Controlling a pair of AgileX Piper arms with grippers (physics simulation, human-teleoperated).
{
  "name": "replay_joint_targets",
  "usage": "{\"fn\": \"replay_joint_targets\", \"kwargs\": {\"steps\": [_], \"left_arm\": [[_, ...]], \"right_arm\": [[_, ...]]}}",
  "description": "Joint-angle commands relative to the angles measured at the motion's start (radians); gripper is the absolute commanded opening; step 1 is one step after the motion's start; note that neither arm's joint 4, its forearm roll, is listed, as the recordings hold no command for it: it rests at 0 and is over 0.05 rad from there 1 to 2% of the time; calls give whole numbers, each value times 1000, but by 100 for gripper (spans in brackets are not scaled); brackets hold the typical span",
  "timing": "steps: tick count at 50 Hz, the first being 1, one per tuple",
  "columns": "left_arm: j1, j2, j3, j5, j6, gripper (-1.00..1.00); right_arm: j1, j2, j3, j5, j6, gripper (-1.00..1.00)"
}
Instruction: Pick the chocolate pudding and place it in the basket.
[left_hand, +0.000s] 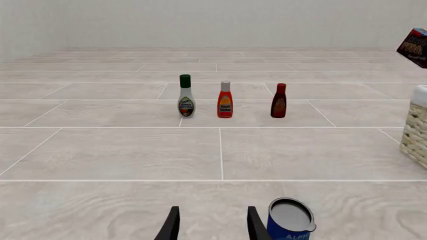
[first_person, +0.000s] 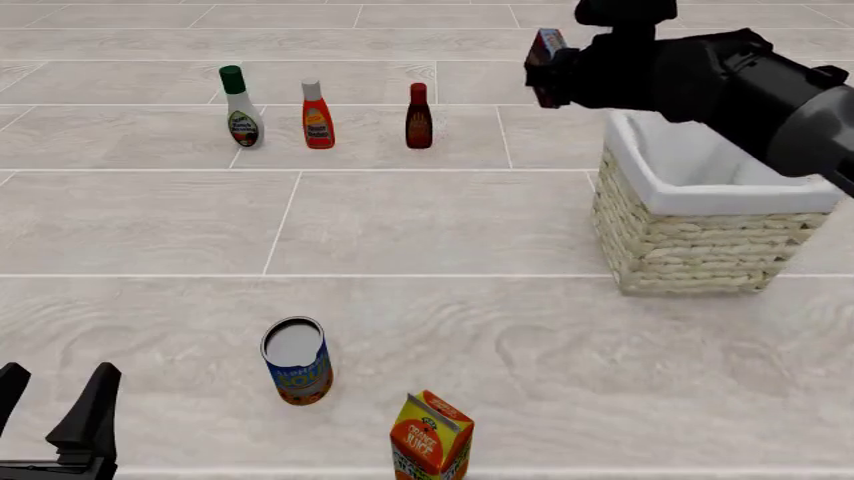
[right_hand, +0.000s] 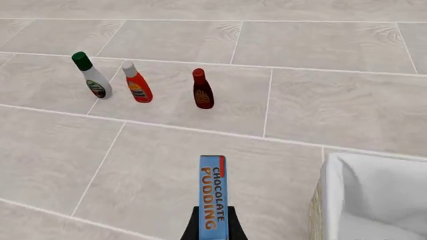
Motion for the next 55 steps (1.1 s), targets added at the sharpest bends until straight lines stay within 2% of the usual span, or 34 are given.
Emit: {"fn": "replay_joint_targets", "kwargs": {"steps": [1,27,42,55], "left_arm": [[0,0,0,0,0,100],[0,0,0,0,0,100],[0,0,0,0,0,100],[0,0,0,0,0,100]], "right_arm": [[-52,-1,-37,18,17,-100],[-154,-15,-66,44,72,-100],[-201,-14,-63,42,67,-100],[-276,7,-89,56,52,-100]]}}
